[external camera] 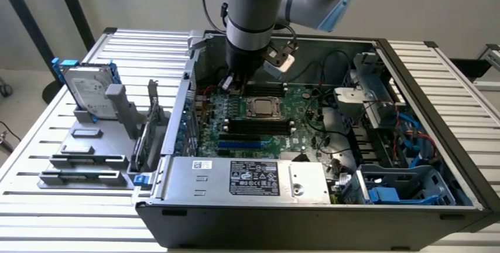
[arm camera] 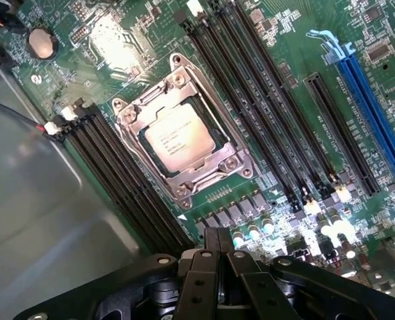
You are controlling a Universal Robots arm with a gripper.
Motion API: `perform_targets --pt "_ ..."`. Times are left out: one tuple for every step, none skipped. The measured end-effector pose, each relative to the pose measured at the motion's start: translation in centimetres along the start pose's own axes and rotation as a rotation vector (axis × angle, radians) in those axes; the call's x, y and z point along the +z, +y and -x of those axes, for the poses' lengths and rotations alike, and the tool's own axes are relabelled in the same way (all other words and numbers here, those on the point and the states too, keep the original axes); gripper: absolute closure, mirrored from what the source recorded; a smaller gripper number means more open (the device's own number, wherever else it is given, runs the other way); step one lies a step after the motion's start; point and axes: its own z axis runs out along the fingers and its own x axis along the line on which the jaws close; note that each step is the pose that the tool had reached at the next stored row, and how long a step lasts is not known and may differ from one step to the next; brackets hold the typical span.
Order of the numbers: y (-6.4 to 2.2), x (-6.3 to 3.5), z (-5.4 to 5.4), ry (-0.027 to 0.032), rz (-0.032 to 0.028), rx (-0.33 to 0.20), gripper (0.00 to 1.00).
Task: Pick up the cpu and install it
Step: 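Install the first cpu locking lever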
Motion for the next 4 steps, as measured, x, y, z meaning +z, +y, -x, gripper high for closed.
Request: perform_targets --pt "0.00 0.00 0.00 -0.0001 0.0001 0.000 0.89" --pt "0.00 0.00 0.00 0.0000 0.0001 0.000 0.89" --pt "0.00 0.00 0.00 0.0000 0.0001 0.000 0.89" --pt "0.00 0.00 0.00 0.0000 0.0001 0.000 0.89"
